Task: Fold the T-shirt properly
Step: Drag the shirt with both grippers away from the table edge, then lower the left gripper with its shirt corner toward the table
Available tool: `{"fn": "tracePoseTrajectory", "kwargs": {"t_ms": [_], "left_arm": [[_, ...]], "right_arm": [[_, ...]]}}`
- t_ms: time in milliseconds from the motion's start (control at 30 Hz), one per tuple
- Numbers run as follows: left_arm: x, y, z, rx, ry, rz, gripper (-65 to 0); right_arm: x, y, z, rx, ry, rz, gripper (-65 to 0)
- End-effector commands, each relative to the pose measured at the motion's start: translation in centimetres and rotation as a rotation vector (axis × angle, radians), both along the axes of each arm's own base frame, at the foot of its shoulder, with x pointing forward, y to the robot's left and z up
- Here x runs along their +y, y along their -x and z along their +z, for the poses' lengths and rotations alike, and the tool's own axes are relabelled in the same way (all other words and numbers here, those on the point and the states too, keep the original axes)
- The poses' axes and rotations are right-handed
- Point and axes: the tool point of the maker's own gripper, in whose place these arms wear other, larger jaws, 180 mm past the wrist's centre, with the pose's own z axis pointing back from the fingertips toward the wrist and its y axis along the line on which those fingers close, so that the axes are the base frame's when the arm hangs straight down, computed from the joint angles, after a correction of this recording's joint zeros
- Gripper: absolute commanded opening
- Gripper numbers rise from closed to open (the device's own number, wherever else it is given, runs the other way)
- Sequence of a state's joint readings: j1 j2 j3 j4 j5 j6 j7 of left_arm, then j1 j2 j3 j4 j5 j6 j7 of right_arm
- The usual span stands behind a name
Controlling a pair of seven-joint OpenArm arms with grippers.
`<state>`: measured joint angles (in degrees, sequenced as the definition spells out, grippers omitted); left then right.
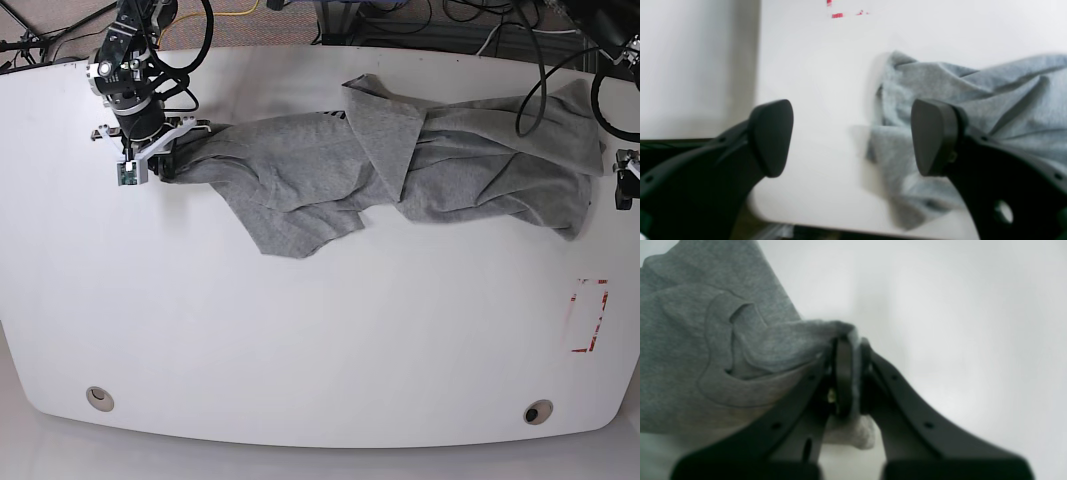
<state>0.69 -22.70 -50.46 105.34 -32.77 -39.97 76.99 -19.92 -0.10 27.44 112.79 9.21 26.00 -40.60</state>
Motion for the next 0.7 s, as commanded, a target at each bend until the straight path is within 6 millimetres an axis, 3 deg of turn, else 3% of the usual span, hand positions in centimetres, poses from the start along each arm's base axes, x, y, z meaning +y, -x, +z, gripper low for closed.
{"fn": "tracePoseTrajectory", "kwargs": {"t_ms": [0,267,467,667], "left_arm": [[1.4,-2.2,-0.6,-0.013,0.022,0.035,-13.3],[2.2,-5.4,-4.7,0.04,0.053,0.051,-13.3],[0.2,-8.3,-8.2,0.06,0.176,0.006,-13.3],[-0.3,-8.1,-10.8,0.092,0.246,0.015,-13.3]], "right_arm": [[-0.1,-0.8,1.3,-0.054,0.008,0.007,-65.0],[-0.1,-1.0,1.4,-0.058,0.005,0.005,-65.0],[-0.1,-1.2,1.6,-0.064,0.006,0.005,-65.0],[-0.2,-1.0,1.3,-0.057,0.003,0.002,-65.0]]}}
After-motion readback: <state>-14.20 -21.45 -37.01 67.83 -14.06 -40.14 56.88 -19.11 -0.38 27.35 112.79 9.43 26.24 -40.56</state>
